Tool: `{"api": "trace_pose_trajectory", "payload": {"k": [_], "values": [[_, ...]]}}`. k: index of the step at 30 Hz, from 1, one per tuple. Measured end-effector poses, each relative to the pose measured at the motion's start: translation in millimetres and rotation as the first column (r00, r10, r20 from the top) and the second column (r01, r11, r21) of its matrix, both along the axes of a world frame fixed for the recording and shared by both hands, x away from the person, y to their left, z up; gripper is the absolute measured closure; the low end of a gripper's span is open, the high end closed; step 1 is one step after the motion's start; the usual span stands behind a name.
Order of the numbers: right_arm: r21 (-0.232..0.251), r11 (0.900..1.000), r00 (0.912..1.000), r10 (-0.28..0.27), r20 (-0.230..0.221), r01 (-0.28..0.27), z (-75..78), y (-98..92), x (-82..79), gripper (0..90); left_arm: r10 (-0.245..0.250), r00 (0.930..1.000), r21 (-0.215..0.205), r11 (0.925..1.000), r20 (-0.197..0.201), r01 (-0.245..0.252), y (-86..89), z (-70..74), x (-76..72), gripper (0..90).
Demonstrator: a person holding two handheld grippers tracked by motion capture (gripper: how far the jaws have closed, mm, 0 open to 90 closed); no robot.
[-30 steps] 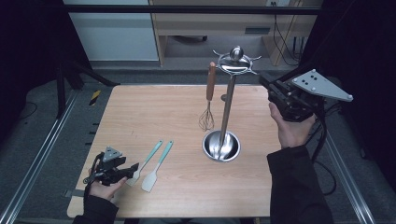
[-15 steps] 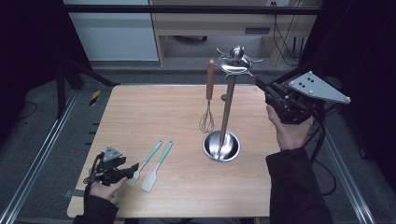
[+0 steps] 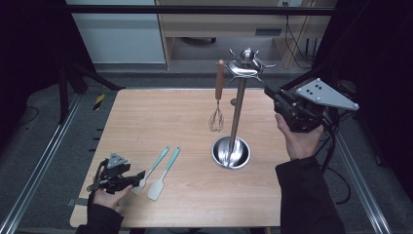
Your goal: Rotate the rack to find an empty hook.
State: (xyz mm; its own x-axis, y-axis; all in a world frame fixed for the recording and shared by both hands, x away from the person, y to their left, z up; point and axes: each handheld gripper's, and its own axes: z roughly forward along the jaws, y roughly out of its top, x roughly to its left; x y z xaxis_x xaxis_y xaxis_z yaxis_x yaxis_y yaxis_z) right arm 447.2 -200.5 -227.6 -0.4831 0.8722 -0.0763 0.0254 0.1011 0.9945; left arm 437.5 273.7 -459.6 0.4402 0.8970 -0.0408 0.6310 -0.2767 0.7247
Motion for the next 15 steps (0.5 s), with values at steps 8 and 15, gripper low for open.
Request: {"api": "trace_pose_trajectory", "payload": {"k": [8,15], "values": [[-0.036,0.999,0.9970,-0.021,-0.074,0.019,-38.5,-5.6,-1.9,83.8,-0.002,0.9999,0.041,0.9992,0.014,0.001,-2.1,1.8,-1.2,36.1],[-0.063,0.998,0.9874,-0.032,-0.155,0.022,-85.6,-13.5,-5.8,76.4,-0.025,0.9997,0.042,0.9988,0.005,0.025,-3.6,1.8,-0.7,47.2]]}}
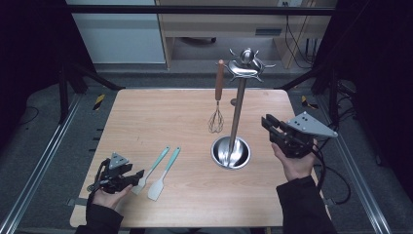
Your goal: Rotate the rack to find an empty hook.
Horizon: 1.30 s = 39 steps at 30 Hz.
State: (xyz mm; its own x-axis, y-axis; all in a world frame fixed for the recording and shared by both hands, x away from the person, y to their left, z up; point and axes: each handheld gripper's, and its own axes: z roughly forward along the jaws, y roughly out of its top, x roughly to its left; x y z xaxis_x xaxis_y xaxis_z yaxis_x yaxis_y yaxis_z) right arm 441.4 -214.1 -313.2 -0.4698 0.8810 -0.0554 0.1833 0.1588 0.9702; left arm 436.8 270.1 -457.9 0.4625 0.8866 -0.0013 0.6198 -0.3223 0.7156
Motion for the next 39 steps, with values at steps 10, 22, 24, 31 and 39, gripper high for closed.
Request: {"api": "trace_pose_trajectory", "payload": {"k": [10,22,24,31,39], "values": [[-0.028,0.999,0.9957,-0.026,-0.089,0.024,-52.1,-12.7,-6.6,65.6,-0.023,0.9995,-0.007,0.9997,-0.022,0.023,-3.2,0.9,1.8,45.4],[-0.057,0.997,0.9801,-0.062,-0.189,0.052,-100.4,-27.1,-6.9,51.7,-0.077,0.9966,-0.011,0.9970,-0.030,0.077,-17.0,8.7,1.0,44.9],[-0.066,0.996,0.9777,-0.066,-0.199,0.054,-107.1,-31.2,-8.3,49.1,-0.081,0.9961,-0.009,0.9967,-0.036,0.081,-20.1,9.2,2.4,45.0],[-0.099,0.994,0.9650,-0.080,-0.250,0.057,-126.0,-38.7,-10.4,41.4,-0.099,0.9940,0.003,0.9951,-0.046,0.099,-29.8,14.1,3.6,43.8],[-0.107,0.992,0.9510,-0.098,-0.293,0.069,-138.8,-48.2,-15.4,36.5,-0.124,0.9895,0.015,0.9920,-0.075,0.125,-40.3,19.8,5.1,43.9]]}}
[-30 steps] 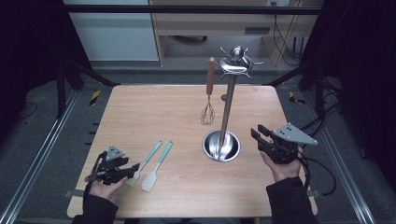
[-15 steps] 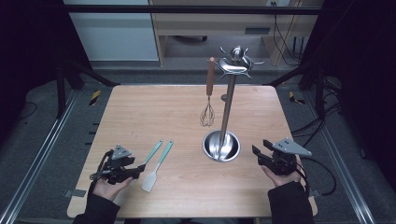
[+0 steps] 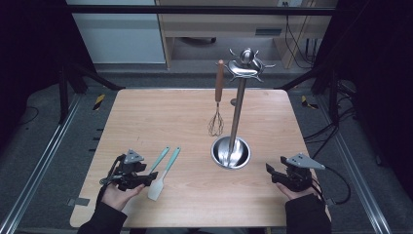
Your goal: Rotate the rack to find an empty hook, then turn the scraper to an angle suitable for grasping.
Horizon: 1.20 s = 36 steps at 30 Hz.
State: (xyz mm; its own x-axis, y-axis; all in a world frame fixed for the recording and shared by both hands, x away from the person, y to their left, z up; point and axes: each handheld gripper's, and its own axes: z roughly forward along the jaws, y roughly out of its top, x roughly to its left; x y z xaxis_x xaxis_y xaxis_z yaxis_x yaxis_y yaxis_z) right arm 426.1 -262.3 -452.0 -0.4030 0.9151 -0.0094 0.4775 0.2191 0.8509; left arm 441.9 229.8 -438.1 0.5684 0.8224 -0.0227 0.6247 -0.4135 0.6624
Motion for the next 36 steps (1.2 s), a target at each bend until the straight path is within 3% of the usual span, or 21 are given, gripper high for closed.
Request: {"api": "trace_pose_trajectory", "payload": {"k": [6,20,31,36], "values": [[-0.012,1.000,0.9995,-0.004,-0.033,0.004,-4.7,-4.4,-3.5,36.1,-0.014,0.9999,0.013,0.9998,-0.004,0.014,-9.6,8.1,1.6,44.8],[-0.033,0.999,0.9991,-0.012,-0.040,0.011,-5.8,-3.8,-3.4,39.5,-0.076,0.9952,0.062,0.9949,-0.062,0.080,-44.6,13.0,21.4,51.2],[-0.046,0.999,0.9992,0.001,-0.041,-0.003,-6.2,-2.1,-2.0,40.8,-0.067,0.9880,0.110,0.9904,-0.139,0.083,-55.1,-5.4,31.2,57.7],[-0.047,0.999,0.9990,0.006,-0.044,-0.008,-6.0,-0.9,-2.5,41.6,-0.069,0.9853,0.121,0.9887,-0.157,0.088,-55.7,-9.9,32.6,60.4]]}}
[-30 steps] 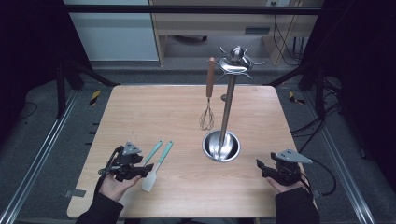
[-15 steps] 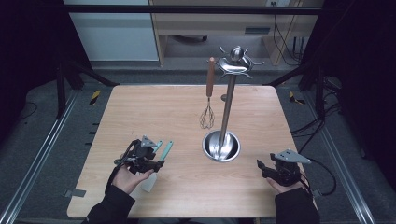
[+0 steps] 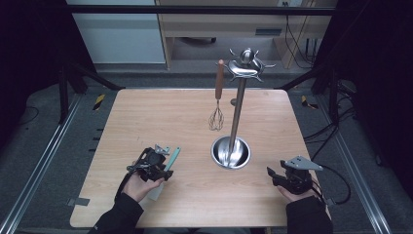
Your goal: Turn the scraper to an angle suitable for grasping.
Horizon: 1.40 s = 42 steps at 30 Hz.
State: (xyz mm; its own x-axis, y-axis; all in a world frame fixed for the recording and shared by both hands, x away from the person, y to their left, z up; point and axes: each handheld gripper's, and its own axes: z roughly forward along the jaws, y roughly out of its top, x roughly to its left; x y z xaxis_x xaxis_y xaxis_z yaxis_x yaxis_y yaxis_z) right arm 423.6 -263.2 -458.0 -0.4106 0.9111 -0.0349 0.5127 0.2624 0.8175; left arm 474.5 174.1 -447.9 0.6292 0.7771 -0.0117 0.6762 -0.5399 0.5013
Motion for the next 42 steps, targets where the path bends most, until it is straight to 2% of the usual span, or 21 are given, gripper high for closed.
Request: {"api": "trace_pose_trajectory", "payload": {"k": [6,16,26,35,42], "values": [[-0.005,1.000,1.0000,0.009,-0.004,-0.009,-0.4,0.4,0.3,42.9,-0.001,0.9998,0.041,0.9992,-0.019,0.002,-1.7,-7.9,1.2,63.1],[-0.007,1.000,0.9998,0.014,-0.016,-0.014,-1.3,2.2,0.4,44.3,0.025,0.9993,0.068,0.9974,-0.028,-0.023,0.7,-16.0,5.7,66.5],[-0.013,1.000,0.9997,0.019,-0.015,-0.019,-1.2,1.9,0.5,46.9,0.028,0.9985,0.098,0.9949,-0.047,-0.023,0.2,-23.2,10.7,70.0],[-0.014,0.999,0.9994,0.034,-0.009,-0.034,-1.2,1.2,1.1,48.6,0.041,0.9980,0.096,0.9947,-0.048,-0.037,1.4,-23.3,12.3,76.0],[-0.008,0.999,0.9993,0.037,-0.006,-0.037,-1.0,1.5,0.9,49.6,0.063,0.9958,0.091,0.9942,-0.066,-0.057,1.1,-22.5,14.6,79.0]]}}
